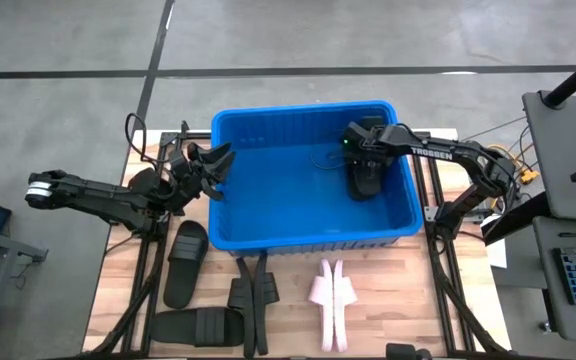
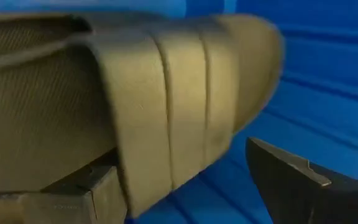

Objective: Pick and place slides into bin
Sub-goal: Put the black slide into the blue bin

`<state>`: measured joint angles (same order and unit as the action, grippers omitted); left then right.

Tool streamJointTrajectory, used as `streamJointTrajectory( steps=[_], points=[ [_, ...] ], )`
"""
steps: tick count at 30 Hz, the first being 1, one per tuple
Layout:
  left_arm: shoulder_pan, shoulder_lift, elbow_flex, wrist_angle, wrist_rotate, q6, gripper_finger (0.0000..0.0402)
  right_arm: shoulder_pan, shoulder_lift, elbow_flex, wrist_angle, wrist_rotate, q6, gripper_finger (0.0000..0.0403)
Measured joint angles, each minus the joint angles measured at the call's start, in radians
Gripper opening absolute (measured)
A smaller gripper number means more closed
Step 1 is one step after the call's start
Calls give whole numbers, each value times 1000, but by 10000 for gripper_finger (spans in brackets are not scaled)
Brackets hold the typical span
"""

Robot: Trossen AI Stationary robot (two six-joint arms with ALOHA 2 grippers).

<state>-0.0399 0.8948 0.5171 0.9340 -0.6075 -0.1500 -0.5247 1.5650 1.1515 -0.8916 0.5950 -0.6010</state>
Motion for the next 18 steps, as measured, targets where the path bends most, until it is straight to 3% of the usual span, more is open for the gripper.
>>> streamJointTrajectory(
  steps=[18],
  points=[
    [1,0,0,0,0,0,160,1,-1,34,-174,-1,145,290]
  ],
)
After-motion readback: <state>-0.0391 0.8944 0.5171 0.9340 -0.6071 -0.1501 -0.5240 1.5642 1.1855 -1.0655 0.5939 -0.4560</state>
